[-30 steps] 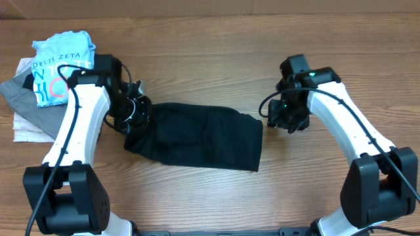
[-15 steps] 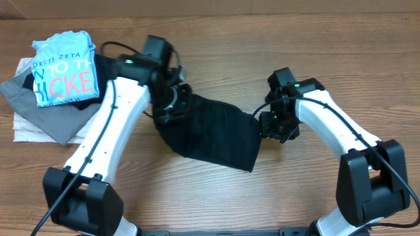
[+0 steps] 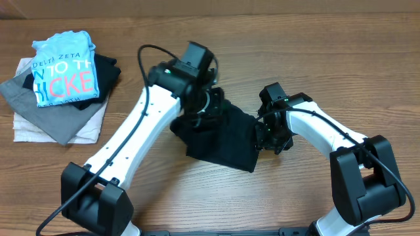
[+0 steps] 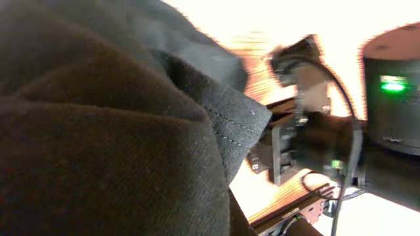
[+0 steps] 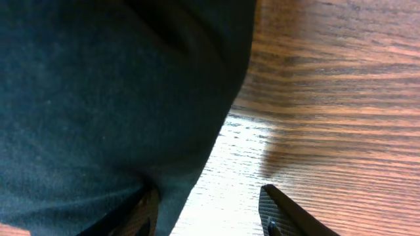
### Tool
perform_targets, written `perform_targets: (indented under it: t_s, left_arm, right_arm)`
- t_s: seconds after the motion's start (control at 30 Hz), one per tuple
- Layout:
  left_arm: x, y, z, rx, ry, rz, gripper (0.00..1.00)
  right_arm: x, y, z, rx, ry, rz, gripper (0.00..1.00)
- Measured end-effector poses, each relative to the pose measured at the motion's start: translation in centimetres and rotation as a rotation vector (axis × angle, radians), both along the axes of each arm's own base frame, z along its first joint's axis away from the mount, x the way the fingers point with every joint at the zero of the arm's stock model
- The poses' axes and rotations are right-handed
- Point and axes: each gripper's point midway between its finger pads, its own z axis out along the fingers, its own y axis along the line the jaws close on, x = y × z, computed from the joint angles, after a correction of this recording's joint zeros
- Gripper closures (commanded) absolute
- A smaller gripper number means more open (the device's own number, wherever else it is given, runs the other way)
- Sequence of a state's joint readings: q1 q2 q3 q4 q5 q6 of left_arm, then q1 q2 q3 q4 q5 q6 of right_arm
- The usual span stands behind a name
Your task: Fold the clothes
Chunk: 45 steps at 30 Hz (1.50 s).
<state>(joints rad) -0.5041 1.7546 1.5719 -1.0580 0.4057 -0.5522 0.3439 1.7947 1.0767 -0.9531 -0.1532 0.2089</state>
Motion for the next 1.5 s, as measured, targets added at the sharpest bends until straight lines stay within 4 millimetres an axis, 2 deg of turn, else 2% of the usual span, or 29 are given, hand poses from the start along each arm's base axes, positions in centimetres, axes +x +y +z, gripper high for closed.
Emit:
perform_targets:
  t_s: [0.2,0.3,0.37,0.5,0.63,0.73,0.77,0.83,0.87,0.93,1.03,1.1,1.2,1.27,1.37,1.43,1.5]
  left_arm:
    - [-1.1,-2.8,-0.3,-0.003,-0.022,-0.058,0.88]
    - [-1.7,-3.8,-1.6,0.013,0.003,-0.083,0.78]
    - [-1.9,-4.6,-2.7,0.022,0.021,-0.097,0.73]
    - [-2.0,-6.9,-3.7,-0.026,0.025,-0.141,0.69]
    - [-2.1,-7.8,-2.5,-0.075,0.015,-0.178,0.68]
    - [-1.3,-7.4,-0.5,-0.091,-0.015,-0.203,0.69]
    - [-0.7,-7.1,0.3,-0.094,-0.033,-0.205,0.69]
    - [1.0,-5.0,2.4,-0.078,-0.077,-0.174,0.68]
    - [1.6,-3.7,2.9,-0.060,-0.085,-0.150,0.68]
    - [3.4,-0.7,4.0,-0.029,-0.112,-0.081,0.68]
    - [5.5,4.2,4.7,0.016,-0.127,0.032,0.68]
    - [6.7,7.1,4.5,0.042,-0.125,0.105,0.64]
    - [8.2,10.8,4.3,0.077,-0.127,0.194,0.63]
    - [8.5,12.3,4.0,0.092,-0.122,0.229,0.63]
    - [8.4,13.0,2.9,0.111,-0.095,0.243,0.63]
    - [8.3,13.0,2.3,0.119,-0.074,0.240,0.63]
    - [8.1,13.0,1.6,0.126,-0.051,0.237,0.63]
  right_arm:
    - [-0.1,0.0,0.0,-0.001,0.002,0.000,0.47]
    - [-0.1,0.0,0.0,0.000,0.002,0.000,0.47]
    - [-0.1,0.0,0.0,-0.001,0.002,0.000,0.52]
    - [-0.4,-0.2,0.0,-0.008,0.020,-0.018,0.55]
    - [-1.9,-1.3,0.4,-0.046,0.093,-0.063,0.54]
    - [-1.2,-2.7,1.7,-0.082,0.106,-0.122,0.54]
    - [-0.5,-3.3,2.4,-0.085,0.090,-0.146,0.54]
    - [1.4,-4.4,5.0,-0.085,0.037,-0.197,0.54]
    - [1.7,-4.6,5.8,-0.080,0.027,-0.206,0.54]
    - [3.3,-4.9,9.0,-0.048,-0.046,-0.210,0.54]
    - [4.6,-3.2,13.1,0.050,-0.146,-0.138,0.51]
    - [4.7,-1.6,14.4,0.111,-0.181,-0.079,0.49]
    - [4.8,0.8,14.6,0.166,-0.209,0.005,0.46]
    - [4.8,2.5,14.4,0.191,-0.227,0.057,0.46]
    - [4.2,4.3,13.2,0.202,-0.216,0.129,0.51]
    - [3.9,4.7,12.0,0.184,-0.199,0.151,0.52]
    - [4.1,4.6,10.4,0.144,-0.188,0.155,0.58]
